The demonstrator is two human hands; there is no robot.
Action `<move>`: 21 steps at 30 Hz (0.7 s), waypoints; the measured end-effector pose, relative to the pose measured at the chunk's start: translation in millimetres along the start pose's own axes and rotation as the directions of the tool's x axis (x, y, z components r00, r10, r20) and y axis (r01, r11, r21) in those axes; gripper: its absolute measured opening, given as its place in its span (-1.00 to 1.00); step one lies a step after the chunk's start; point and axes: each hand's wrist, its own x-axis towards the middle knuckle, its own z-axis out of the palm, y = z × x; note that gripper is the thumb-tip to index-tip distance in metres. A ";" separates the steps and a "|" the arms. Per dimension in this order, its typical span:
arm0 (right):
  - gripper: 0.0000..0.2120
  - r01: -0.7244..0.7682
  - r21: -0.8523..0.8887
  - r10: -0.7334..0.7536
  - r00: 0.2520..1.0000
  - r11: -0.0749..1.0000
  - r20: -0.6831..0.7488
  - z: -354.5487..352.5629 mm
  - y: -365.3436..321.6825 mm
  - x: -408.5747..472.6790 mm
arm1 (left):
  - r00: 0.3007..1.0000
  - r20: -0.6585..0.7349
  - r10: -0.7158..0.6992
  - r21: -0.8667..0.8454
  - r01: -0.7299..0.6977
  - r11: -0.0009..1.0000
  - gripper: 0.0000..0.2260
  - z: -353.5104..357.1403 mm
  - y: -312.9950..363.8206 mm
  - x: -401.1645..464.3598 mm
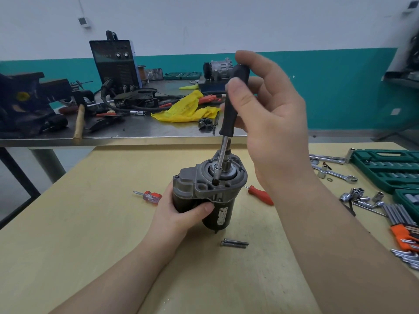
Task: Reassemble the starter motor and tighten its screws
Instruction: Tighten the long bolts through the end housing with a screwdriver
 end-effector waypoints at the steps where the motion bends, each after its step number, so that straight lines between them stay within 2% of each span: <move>1: -0.73 -0.027 0.042 0.027 1.000 0.999 0.009 -0.3 0.1 -0.3 | 1.000 -0.004 -0.001 0.002 0.001 1.000 -0.31 -0.2 0.2 -0.2; 3: -0.72 -0.055 0.085 0.053 0.998 0.995 0.031 -0.4 -0.8 -0.8 | 1.000 -0.009 -0.003 0.000 0.003 1.000 -0.31 -0.2 0.7 -0.4; 10: -0.70 0.029 -0.022 -0.029 0.999 0.999 0.014 1.2 -0.7 0.8 | 1.000 -0.005 -0.004 -0.016 0.004 1.000 -0.30 0.8 1.3 -0.5; 15: -0.72 -0.065 0.108 0.061 0.998 0.992 0.034 0.7 1.7 -0.7 | 1.000 -0.007 -0.004 -0.016 0.003 1.000 -0.30 1.8 3.3 -0.7; 21: -0.68 0.017 -0.028 -0.017 1.000 0.999 0.007 2.4 -0.5 -0.2 | 1.000 -0.005 0.002 -0.026 -0.002 1.000 -0.31 1.7 2.9 -1.2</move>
